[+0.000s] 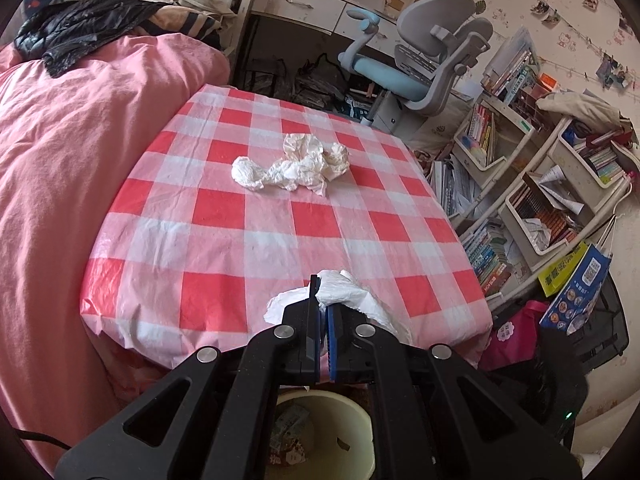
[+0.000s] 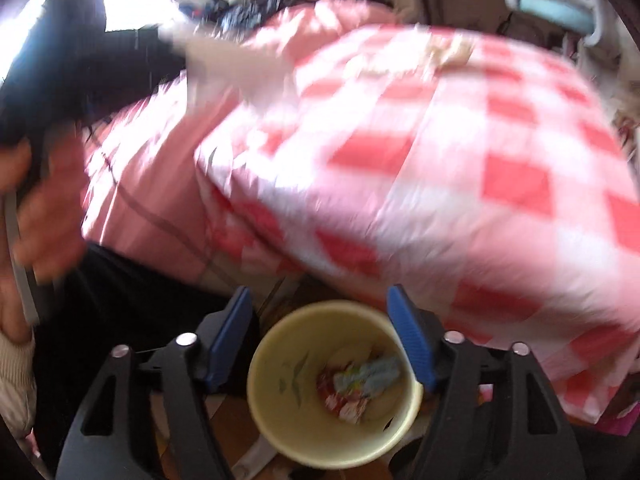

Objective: Collect trash
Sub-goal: 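Carry tissues and orange piece over the yellow bin and open both grippers, then move both grippers back toward the remaining crumpled tissues on the table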

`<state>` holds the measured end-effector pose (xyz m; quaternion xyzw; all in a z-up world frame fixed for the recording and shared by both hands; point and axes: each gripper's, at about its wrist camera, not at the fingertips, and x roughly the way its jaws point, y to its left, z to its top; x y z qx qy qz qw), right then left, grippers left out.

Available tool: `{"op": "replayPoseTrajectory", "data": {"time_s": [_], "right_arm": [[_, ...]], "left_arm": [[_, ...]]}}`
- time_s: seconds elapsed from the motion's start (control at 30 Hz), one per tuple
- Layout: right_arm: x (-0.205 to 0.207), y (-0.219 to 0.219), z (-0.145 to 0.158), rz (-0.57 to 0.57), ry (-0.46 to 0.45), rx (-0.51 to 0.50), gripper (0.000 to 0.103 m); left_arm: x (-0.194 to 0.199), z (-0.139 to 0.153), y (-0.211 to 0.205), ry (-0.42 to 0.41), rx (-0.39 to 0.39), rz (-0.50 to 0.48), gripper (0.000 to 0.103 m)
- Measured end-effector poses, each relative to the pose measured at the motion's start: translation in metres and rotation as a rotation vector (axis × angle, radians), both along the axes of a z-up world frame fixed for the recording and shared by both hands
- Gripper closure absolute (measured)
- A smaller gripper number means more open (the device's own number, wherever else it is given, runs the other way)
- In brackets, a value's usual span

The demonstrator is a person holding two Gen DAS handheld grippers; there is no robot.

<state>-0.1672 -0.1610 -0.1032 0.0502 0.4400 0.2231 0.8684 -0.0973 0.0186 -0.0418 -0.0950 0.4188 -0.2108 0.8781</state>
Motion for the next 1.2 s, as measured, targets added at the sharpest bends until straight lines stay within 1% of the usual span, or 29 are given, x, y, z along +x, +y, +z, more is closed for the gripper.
{"op": "replayPoseTrajectory", "data": {"time_s": [0.13, 0.2, 0.3, 0.33, 0.4, 0.43, 0.47, 0.57, 0.63, 0.7, 0.83, 0.9, 1.03, 1.13, 1.2], "right_arm": [[0.001, -0.020, 0.019, -0.120, -0.117, 0.020, 0.025], [0.001, -0.030, 0.026, -0.181, -0.153, 0.039, 0.024], [0.002, -0.048, 0.030, -0.250, -0.172, 0.074, 0.022], [0.002, -0.053, 0.030, -0.263, -0.169, 0.084, 0.021], [0.007, -0.056, 0.028, -0.285, -0.157, 0.102, 0.021], [0.007, -0.057, 0.029, -0.290, -0.153, 0.108, 0.021], [0.009, -0.058, 0.028, -0.295, -0.149, 0.115, 0.021], [0.001, -0.063, 0.029, -0.301, -0.149, 0.119, 0.021], [-0.001, -0.064, 0.029, -0.304, -0.152, 0.115, 0.020], [-0.001, -0.064, 0.028, -0.306, -0.153, 0.111, 0.020], [0.000, -0.061, 0.025, -0.304, -0.146, 0.100, 0.020], [0.001, -0.057, 0.024, -0.295, -0.146, 0.090, 0.020], [0.002, -0.050, 0.022, -0.274, -0.143, 0.069, 0.020], [0.001, -0.046, 0.021, -0.259, -0.149, 0.050, 0.020], [0.000, -0.044, 0.022, -0.253, -0.152, 0.042, 0.020]], "left_arm": [[-0.017, -0.013, -0.010, 0.036, 0.039, -0.030, 0.100], [-0.026, -0.021, -0.014, 0.063, 0.058, -0.047, 0.100], [-0.043, -0.037, -0.023, 0.121, 0.103, -0.095, 0.100], [-0.048, -0.042, -0.027, 0.146, 0.120, -0.119, 0.095], [-0.058, -0.052, -0.034, 0.184, 0.154, -0.163, 0.076], [-0.064, -0.055, -0.038, 0.193, 0.177, -0.183, 0.059], [-0.070, -0.056, -0.041, 0.187, 0.203, -0.199, 0.045], [-0.081, -0.052, -0.049, 0.128, 0.262, -0.222, 0.035], [-0.082, -0.047, -0.047, 0.097, 0.268, -0.201, 0.032], [-0.078, -0.038, -0.041, 0.062, 0.245, -0.156, 0.032], [-0.068, -0.020, -0.016, -0.019, 0.173, -0.008, 0.024], [-0.062, -0.017, -0.003, -0.026, 0.145, 0.070, 0.024], [-0.053, -0.016, 0.015, -0.029, 0.128, 0.180, 0.024], [-0.051, -0.016, 0.021, -0.036, 0.126, 0.227, 0.024], [-0.051, -0.015, 0.025, -0.046, 0.127, 0.239, 0.024]]}}
